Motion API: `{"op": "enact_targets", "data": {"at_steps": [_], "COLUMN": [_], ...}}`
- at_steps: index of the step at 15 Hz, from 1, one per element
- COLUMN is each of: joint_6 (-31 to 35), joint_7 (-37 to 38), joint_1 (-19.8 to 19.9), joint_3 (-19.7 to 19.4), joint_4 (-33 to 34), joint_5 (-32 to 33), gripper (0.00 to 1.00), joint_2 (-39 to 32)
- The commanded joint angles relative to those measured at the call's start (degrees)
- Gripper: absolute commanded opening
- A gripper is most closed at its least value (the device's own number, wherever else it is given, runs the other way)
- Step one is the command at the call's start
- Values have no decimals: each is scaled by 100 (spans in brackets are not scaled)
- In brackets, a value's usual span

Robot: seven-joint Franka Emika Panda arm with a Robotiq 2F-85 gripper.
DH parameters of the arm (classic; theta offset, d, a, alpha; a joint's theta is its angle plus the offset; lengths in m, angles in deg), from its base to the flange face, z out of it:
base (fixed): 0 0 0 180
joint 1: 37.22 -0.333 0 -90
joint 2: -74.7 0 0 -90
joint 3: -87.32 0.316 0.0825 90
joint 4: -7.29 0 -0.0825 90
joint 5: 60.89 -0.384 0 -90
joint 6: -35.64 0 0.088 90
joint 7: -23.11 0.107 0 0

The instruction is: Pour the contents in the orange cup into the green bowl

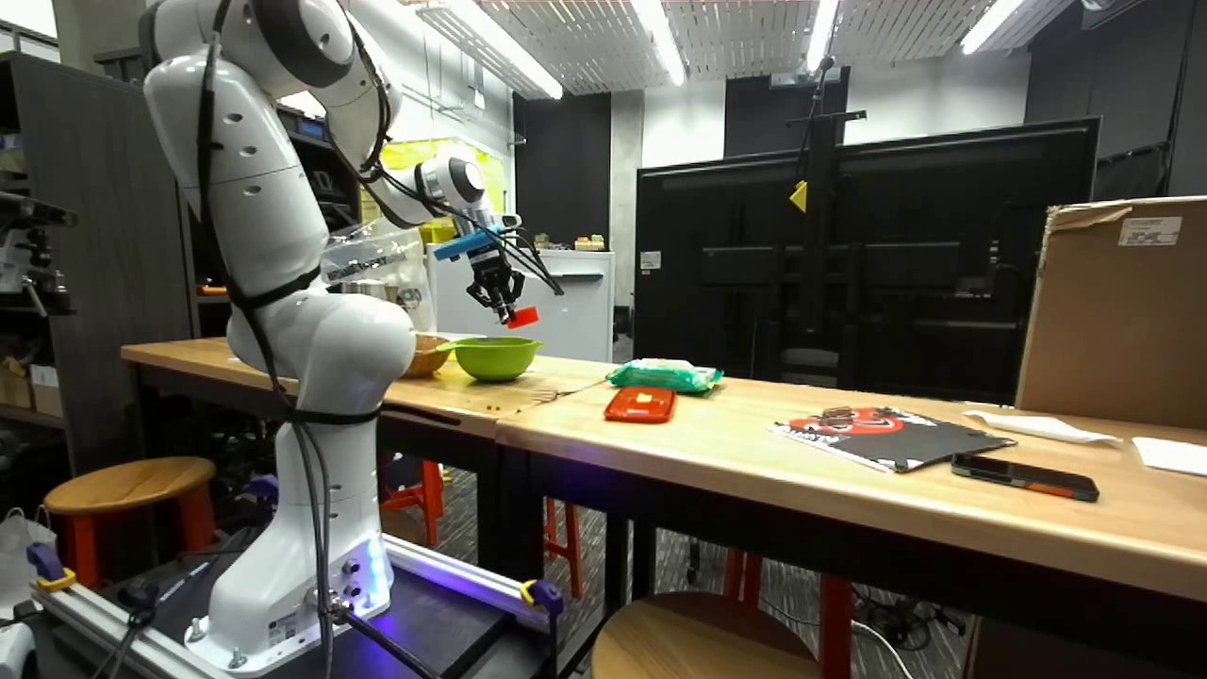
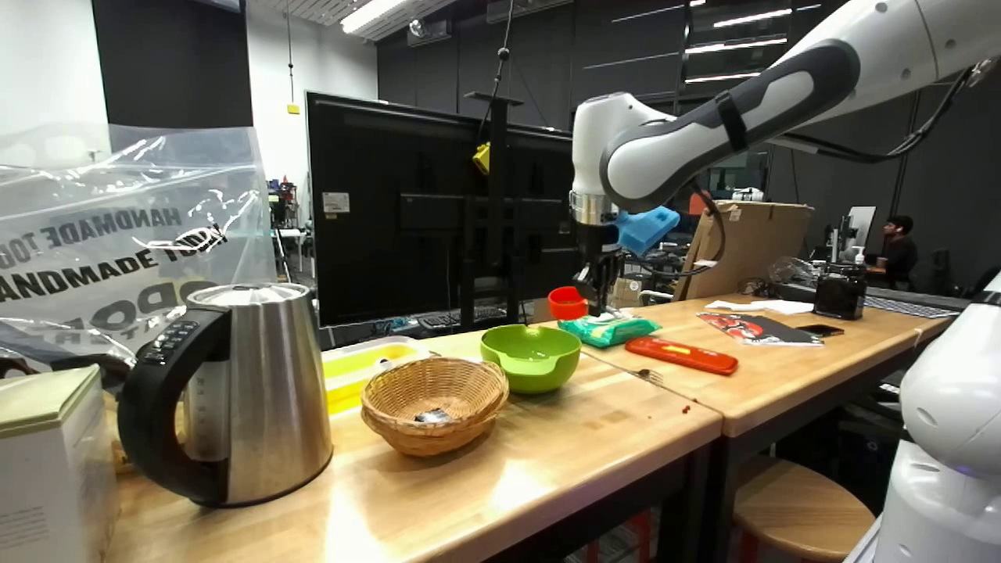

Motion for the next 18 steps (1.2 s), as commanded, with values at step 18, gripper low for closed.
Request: {"op": "enact_targets", "data": {"at_steps": [18], "joint_6": [-1230], "joint_7": [2462], "joint_1": [-309], "joint_3": [831], "joint_4": [734], "joint_5": [2252], "gripper": [4], "joint_2": [-1157]}}
